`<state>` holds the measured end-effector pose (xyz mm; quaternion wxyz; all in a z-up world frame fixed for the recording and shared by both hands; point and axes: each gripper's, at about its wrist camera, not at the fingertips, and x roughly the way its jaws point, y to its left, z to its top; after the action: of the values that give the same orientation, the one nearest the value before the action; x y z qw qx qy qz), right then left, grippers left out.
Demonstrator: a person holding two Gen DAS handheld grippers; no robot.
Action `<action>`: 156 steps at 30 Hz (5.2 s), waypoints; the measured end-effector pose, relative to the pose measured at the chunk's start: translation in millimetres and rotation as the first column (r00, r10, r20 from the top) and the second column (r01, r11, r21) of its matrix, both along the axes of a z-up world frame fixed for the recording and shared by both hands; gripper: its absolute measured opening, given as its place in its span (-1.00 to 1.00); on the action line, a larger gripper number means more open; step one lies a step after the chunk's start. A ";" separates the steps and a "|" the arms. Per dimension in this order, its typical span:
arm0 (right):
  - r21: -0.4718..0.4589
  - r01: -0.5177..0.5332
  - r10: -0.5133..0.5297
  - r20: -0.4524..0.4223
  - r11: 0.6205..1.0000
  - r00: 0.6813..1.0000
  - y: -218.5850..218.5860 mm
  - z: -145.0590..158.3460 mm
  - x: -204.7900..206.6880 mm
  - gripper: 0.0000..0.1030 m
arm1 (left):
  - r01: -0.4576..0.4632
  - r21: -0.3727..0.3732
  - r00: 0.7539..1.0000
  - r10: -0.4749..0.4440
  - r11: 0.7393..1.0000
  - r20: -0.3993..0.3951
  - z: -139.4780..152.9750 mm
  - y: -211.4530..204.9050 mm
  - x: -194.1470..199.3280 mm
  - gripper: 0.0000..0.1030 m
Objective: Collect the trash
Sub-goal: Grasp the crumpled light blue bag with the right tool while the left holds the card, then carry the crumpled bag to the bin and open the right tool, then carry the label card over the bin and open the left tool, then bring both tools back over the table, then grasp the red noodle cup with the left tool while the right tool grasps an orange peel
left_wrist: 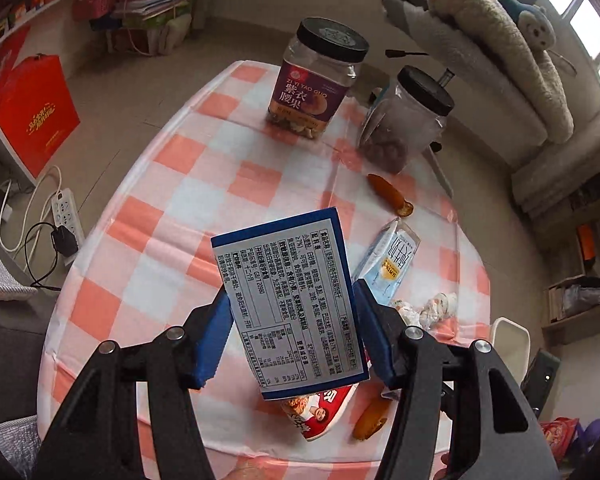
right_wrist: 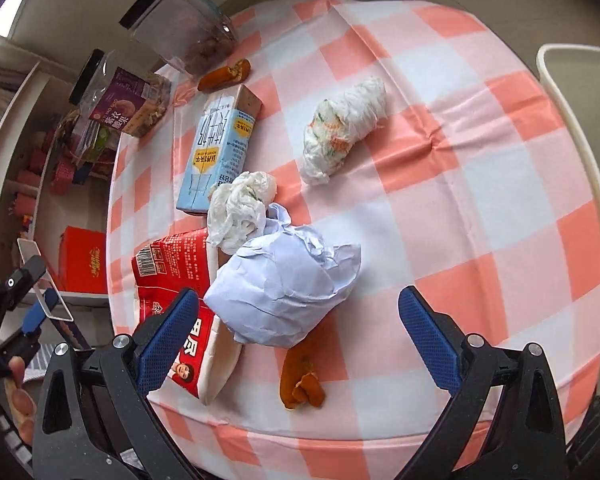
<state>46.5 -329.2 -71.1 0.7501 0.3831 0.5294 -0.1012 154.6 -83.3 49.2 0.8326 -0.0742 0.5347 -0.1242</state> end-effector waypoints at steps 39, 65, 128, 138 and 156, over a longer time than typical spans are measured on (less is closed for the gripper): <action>-0.611 0.159 0.109 0.378 0.776 0.919 -22.2 140.6 -52.4 0.33 | 0.172 0.185 0.859 -0.239 0.968 0.454 43.0 -85.8 -81.5 0.13; -0.634 0.467 -0.321 0.338 0.617 0.885 -184.0 145.8 -169.2 0.72 | 0.380 0.187 0.804 -0.424 0.906 0.418 14.2 -210.1 -135.7 0.13; -0.647 0.301 -0.143 0.286 0.700 0.947 -125.2 150.2 -149.6 0.86 | 0.501 0.301 0.857 -0.514 0.811 -0.041 -55.4 -182.6 -123.6 0.74; -0.620 0.218 -0.065 0.260 0.753 0.963 -92.2 142.1 -108.5 0.86 | 0.380 0.312 0.916 -0.401 0.871 0.004 -40.4 -135.4 -89.2 0.74; -0.397 0.094 -0.028 0.171 0.913 0.985 -37.3 86.4 -49.8 0.86 | -0.089 -0.112 0.934 0.044 0.990 -0.354 -106.2 -20.9 -24.7 0.70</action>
<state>-3.3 -366.6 15.3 0.8498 0.2436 0.4223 -0.2002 129.9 -104.2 -57.0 0.7212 -0.1658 0.6628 -0.1144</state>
